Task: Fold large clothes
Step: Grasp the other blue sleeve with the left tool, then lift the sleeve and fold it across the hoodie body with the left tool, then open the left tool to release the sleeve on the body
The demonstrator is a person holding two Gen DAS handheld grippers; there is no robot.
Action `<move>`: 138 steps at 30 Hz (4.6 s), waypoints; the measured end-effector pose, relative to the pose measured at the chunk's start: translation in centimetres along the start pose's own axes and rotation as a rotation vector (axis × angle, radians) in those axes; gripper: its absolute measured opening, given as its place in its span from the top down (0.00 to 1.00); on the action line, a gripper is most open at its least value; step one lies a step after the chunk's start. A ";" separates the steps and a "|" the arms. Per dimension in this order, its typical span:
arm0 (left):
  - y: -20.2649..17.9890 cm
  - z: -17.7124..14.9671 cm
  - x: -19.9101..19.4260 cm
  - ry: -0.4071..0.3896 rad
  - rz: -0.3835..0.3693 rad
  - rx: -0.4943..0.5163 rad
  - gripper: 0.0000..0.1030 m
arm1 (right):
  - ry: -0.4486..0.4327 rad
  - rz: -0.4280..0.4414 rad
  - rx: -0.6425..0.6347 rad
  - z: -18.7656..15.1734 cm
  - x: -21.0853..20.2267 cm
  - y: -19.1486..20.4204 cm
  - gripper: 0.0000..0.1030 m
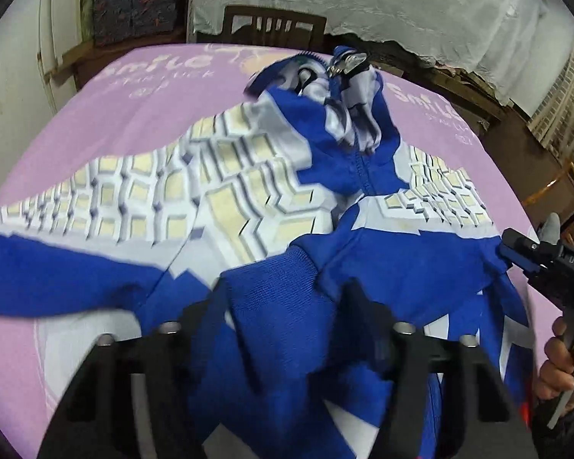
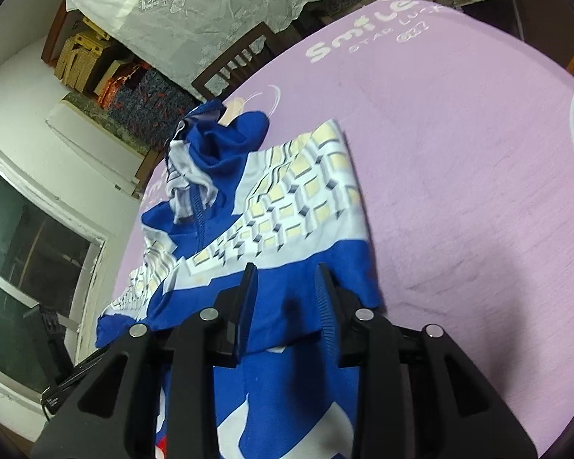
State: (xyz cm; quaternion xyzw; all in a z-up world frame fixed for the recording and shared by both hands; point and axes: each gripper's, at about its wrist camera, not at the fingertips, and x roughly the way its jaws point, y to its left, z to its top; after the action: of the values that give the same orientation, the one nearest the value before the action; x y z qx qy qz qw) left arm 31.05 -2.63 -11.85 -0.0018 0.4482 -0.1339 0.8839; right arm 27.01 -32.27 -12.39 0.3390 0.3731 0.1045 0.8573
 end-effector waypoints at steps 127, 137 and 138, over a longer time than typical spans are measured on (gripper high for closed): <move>4.7 -2.0 -1.4 -0.065 0.333 0.125 0.16 | 0.142 0.002 -0.094 -0.8 6.7 9.0 0.51; 8.6 -0.4 -0.7 -0.066 0.376 0.000 0.16 | 0.067 -0.076 -0.194 0.1 7.0 11.0 0.89; 8.6 -0.4 -0.6 -0.061 0.379 0.002 0.16 | 0.037 -0.083 -0.203 0.5 6.1 11.3 0.91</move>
State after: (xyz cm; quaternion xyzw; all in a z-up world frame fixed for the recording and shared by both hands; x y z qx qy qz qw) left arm 32.42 5.84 -12.68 0.0794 0.4133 0.0346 0.9065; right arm 32.45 -21.45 -8.20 0.2327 0.3899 0.1124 0.8839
